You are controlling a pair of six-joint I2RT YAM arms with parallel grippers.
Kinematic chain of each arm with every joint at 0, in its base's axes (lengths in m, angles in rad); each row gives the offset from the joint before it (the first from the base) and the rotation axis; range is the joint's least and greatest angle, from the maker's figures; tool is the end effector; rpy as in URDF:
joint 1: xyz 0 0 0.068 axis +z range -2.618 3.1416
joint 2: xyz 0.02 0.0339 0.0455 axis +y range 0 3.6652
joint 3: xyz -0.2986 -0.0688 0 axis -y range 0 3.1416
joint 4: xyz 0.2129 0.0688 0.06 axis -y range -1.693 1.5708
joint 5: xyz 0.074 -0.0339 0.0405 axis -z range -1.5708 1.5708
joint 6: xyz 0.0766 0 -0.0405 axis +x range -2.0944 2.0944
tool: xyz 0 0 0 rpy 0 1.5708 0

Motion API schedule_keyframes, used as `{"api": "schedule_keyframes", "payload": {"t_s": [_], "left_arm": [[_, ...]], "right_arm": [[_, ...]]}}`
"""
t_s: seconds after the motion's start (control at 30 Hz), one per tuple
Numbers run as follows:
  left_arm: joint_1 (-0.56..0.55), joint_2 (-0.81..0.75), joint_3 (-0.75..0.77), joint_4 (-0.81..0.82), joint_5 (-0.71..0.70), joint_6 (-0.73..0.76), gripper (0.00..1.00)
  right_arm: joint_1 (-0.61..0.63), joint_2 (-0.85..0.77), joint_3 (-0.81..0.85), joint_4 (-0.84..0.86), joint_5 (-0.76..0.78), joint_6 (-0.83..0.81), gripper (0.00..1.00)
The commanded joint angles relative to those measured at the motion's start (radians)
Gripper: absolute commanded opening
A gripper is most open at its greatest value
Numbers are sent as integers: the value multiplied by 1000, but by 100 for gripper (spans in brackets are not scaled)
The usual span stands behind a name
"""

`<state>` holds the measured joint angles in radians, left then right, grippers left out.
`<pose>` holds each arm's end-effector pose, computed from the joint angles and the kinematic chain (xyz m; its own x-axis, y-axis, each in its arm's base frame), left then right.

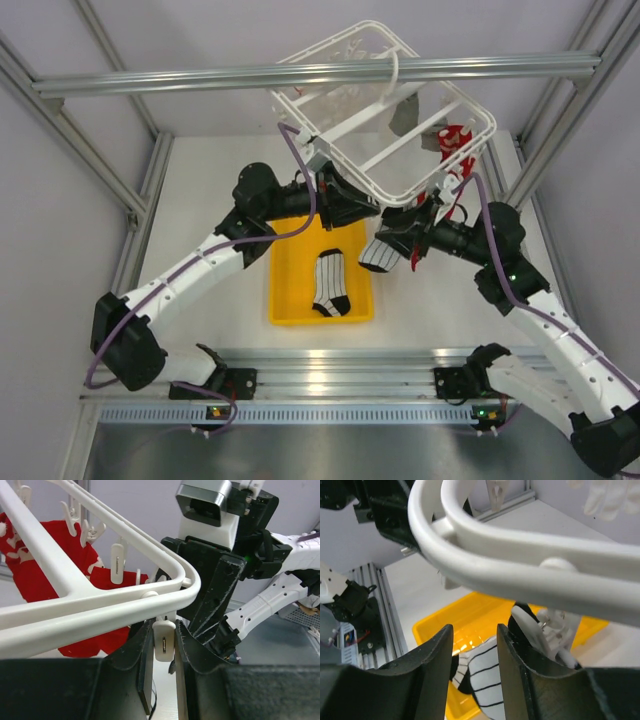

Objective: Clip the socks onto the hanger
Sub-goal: Open the clamp at the hanger.

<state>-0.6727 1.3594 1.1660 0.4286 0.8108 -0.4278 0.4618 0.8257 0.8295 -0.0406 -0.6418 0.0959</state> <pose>0.2009 -0.2310 0.4530 -0.2410 -0.1734 -0.9549 0.9678 0.0304 -0.2498 0.1277 0.1148 0.3888 -0.1182 0.0268 -0.9926 -0.8852 0.4501 0.1176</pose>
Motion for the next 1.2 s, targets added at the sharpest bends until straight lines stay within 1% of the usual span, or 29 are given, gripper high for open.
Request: {"api": "schedule_keyframes", "payload": {"t_s": [0.0,0.17,0.3,0.43,0.57,0.63,0.8,1.0,1.17], "left_arm": [[2,-25,-9,122,62,-26,0],[5,-31,-20,130,64,-32,0],[4,-31,-23,136,64,-34,0],[9,-31,-25,134,57,-34,0],[13,-28,-26,137,59,-31,0],[13,-25,-28,147,67,-35,0],[13,-25,-32,156,85,-45,0],[15,-14,-28,200,174,-83,0],[15,-3,-23,213,199,-101,0]], "right_arm": [[40,26,-6,232,76,122,40],[66,70,-1,303,126,171,41],[77,93,13,337,126,182,41],[93,90,17,341,116,162,40],[130,75,19,311,81,117,40],[143,67,17,298,83,82,41],[144,61,14,318,100,68,43],[146,61,2,383,120,76,43],[146,61,0,433,114,93,43]]}}
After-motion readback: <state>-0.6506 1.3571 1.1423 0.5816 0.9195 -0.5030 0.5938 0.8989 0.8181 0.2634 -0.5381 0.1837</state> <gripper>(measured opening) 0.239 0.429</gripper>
